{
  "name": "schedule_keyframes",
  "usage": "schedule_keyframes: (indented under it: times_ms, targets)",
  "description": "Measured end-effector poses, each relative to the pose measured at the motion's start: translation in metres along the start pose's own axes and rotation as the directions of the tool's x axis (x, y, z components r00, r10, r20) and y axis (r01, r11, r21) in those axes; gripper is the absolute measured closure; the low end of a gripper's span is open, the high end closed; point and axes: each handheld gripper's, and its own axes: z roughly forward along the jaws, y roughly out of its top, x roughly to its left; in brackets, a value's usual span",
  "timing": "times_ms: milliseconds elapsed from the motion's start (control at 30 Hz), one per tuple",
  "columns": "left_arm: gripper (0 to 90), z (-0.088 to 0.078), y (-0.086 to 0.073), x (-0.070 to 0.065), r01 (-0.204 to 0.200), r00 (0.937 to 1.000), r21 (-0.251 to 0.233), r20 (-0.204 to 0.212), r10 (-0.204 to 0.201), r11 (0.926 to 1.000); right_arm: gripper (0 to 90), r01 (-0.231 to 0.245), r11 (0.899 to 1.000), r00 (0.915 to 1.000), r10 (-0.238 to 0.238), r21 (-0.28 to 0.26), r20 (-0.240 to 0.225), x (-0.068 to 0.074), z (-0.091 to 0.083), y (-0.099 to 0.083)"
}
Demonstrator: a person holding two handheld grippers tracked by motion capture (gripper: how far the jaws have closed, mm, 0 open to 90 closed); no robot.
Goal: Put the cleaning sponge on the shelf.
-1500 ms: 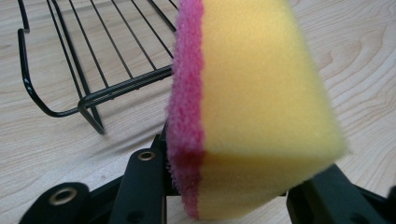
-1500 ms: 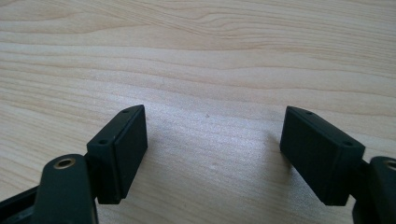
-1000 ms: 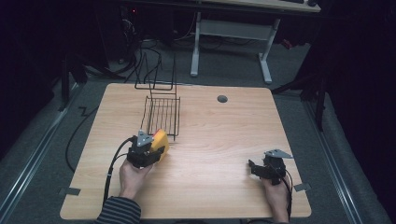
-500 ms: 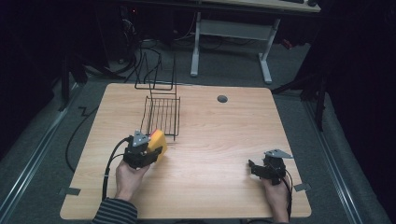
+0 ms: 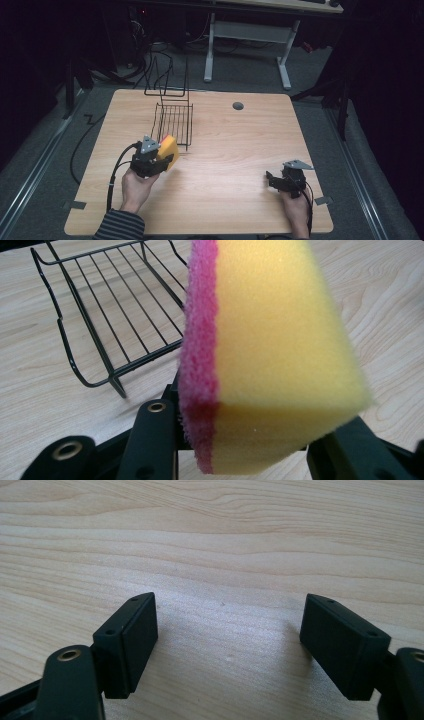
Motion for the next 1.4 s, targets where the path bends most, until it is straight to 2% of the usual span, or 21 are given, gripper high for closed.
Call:
schedule_keyframes:
  times_ms: [500,800,1133,1400]
  targets:
    - [61.2,-0.003,0.014,0.007,0.004,1.0000,-0.007,0.009,-0.004,1.0000,23.3,-0.001,1.000,1.0000,0.001,0.001,0.000,0.000,0.000,0.000]
    - [61.2,0.001,0.025,0.012,-0.006,1.0000,-0.009,-0.007,0.006,0.9999,23.3,-0.002,1.000,1.0000,0.002,0.001,0.000,0.000,0.000,0.000]
    - [61.2,0.011,0.032,0.021,0.004,0.9994,-0.002,-0.033,-0.004,1.0000,23.3,0.000,1.000,1.0000,0.000,0.001,-0.001,0.000,0.000,0.000]
    - [61.2,0.020,0.040,0.025,-0.004,0.9981,0.000,-0.061,0.004,1.0000,23.3,0.000,1.000,1.0000,0.000,0.001,0.000,0.000,0.000,0.000]
